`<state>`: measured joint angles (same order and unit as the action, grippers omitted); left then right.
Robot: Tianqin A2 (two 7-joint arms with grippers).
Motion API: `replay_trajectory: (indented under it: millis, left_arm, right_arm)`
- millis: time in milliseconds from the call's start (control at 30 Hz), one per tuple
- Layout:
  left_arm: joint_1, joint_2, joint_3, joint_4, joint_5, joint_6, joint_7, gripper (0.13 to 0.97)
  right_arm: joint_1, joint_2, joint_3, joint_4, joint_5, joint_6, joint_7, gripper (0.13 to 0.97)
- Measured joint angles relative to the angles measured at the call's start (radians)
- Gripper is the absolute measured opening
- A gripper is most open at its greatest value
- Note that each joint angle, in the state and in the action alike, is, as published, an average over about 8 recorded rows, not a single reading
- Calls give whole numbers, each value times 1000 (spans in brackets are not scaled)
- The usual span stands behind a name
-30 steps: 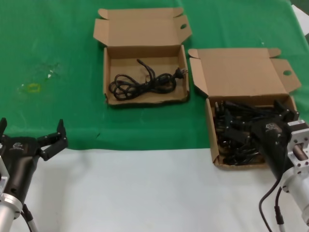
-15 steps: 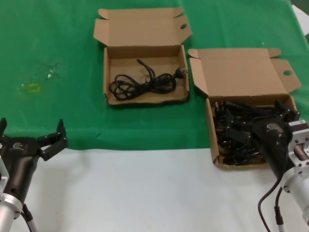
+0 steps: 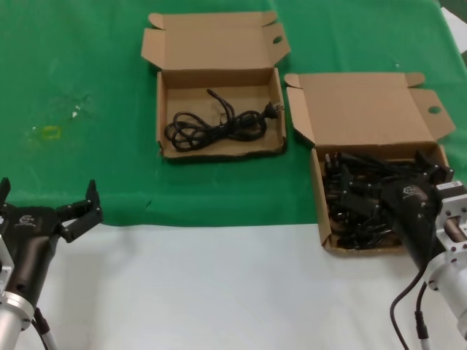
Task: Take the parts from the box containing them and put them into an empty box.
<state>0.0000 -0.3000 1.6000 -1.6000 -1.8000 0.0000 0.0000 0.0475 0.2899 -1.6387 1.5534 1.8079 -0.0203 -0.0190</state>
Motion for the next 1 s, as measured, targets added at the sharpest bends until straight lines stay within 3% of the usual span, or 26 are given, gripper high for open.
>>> replay_trajectory:
  millis: [1000]
  left_arm:
    - [0,0,0,0,0,0,0,966]
  right_arm:
    - [0,0,0,0,0,0,0,966]
